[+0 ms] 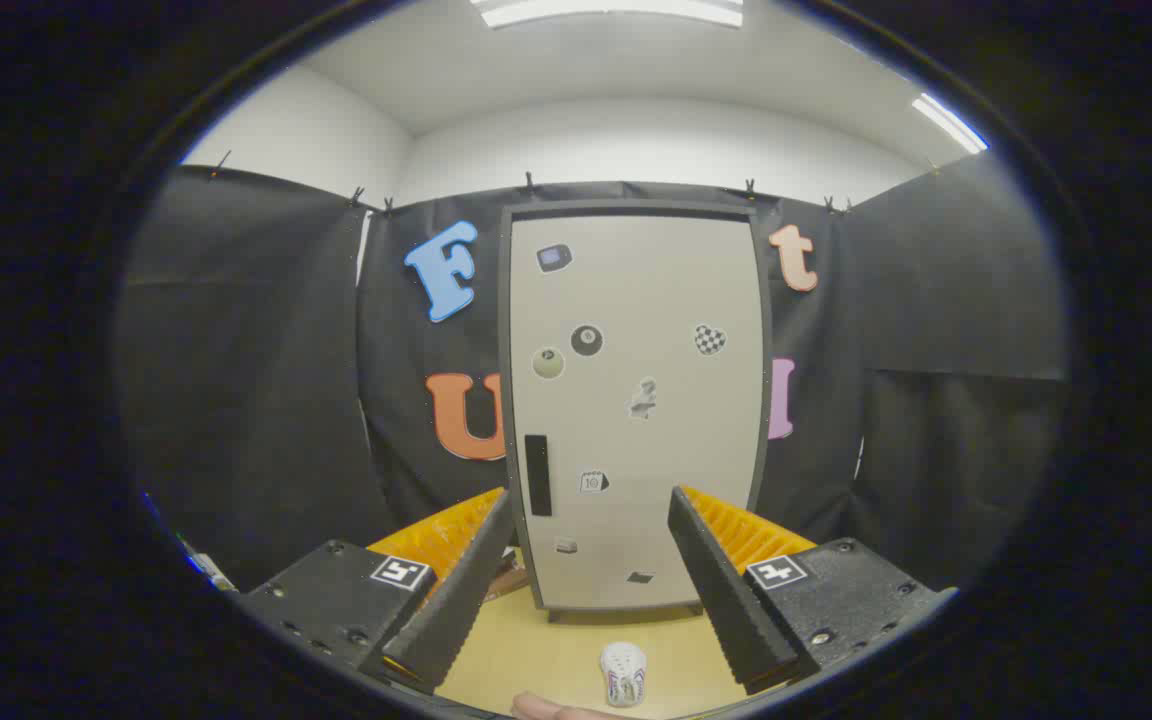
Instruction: Open the shoe cabinet door, grab the shoes and put them into the shoe cabinet, then close the shoe cabinet door.
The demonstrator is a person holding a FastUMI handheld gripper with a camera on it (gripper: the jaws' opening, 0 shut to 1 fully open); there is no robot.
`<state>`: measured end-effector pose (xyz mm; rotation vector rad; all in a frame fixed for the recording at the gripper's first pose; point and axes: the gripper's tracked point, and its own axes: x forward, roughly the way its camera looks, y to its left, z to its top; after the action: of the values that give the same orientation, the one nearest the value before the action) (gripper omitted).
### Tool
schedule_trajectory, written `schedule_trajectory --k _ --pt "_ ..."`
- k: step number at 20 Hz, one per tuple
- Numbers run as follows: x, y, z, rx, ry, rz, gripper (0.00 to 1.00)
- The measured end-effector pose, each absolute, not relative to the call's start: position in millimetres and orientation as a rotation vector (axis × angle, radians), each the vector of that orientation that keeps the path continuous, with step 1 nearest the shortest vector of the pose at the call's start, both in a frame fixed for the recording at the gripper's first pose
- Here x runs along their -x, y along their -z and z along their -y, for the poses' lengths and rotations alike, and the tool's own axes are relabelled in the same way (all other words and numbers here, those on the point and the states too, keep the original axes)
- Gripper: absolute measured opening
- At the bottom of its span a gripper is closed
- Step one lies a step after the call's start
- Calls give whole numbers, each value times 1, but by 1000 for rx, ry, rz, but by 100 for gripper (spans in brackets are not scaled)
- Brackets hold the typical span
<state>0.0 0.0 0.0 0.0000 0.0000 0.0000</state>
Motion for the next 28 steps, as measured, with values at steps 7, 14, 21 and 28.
schedule_trajectory --k 7,14,21,28 --pt "-22 -5 -11 -35 -57 -23 100" --pt "-48 -12 -14 -12 -37 -4 100" --pt "-103 -1 -25 -19 -35 -20 100" --pt "-191 24 -49 -16 -50 -68 100"
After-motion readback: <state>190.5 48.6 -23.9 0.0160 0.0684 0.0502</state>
